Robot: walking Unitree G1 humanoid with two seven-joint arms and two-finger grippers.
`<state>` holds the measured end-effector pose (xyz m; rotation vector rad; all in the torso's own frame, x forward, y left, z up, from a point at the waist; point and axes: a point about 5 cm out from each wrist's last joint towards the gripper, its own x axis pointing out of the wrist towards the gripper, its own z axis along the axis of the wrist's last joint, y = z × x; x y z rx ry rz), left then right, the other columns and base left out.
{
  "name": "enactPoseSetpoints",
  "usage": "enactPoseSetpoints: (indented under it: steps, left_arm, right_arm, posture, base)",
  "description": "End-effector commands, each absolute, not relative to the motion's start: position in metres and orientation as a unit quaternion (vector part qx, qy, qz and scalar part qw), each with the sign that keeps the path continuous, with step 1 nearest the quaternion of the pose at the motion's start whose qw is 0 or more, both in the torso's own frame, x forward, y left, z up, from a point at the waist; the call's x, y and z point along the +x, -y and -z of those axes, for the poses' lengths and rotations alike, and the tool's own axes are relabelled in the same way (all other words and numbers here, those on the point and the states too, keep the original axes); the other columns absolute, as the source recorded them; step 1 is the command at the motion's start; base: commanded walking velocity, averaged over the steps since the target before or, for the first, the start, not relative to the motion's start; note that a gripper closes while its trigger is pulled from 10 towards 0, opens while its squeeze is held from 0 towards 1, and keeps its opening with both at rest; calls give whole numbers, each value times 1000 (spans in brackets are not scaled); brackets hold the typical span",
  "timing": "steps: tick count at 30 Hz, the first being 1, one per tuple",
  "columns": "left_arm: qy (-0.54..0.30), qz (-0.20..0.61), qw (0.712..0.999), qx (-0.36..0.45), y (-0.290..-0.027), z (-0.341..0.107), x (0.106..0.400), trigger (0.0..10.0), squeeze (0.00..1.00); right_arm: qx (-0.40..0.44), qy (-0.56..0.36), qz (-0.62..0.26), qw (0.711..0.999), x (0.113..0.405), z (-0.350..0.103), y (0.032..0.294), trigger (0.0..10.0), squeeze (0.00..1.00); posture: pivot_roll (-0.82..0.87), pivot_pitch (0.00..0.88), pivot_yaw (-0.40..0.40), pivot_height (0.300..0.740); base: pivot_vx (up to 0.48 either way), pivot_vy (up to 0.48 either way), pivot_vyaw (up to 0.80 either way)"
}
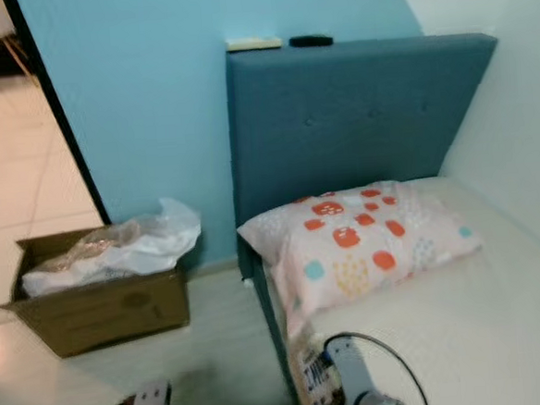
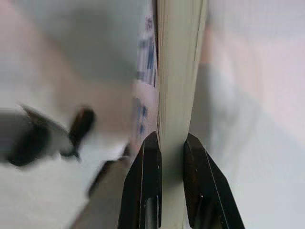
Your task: Clean up the room
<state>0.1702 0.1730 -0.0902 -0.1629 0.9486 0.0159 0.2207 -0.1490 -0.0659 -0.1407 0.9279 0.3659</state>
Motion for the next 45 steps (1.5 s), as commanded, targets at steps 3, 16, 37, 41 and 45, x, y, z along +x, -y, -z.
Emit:
enactPoseSetpoints:
  steps: [3,16,37,41,45]
  left_arm:
    - [-461,6,884,-82,-164,92,169,10000,0]
    - [-476,29,877,-59,-164,94,163,10000,0]
    - [-510,-4,859,-41,-194,106,118,10000,0]
    - [-514,-6,857,-37,-199,107,111,10000,0]
    - [-517,-3,856,-28,-207,108,100,10000,0]
  right_arm:
    - [-72,-463,-153,870,211,71,165,10000,0]
    - [-186,-483,-177,837,219,61,206,10000,0]
    - [-125,-440,-186,870,250,41,194,10000,0]
    - [-81,-440,-201,872,252,40,186,10000,0]
    - [-73,-445,-191,872,256,36,190,10000,0]
  posture:
    - [32,0,-108,740]
    - [26,0,-102,740]
    - [127,16,-69,740]
    - [142,52,-58,740]
    - [162,100,-37,740]
  base:
    - [341,0,0]
    - [52,-164,0]
    - [0,-79,0]
    - [0,0,0]
    - [0,0,0]
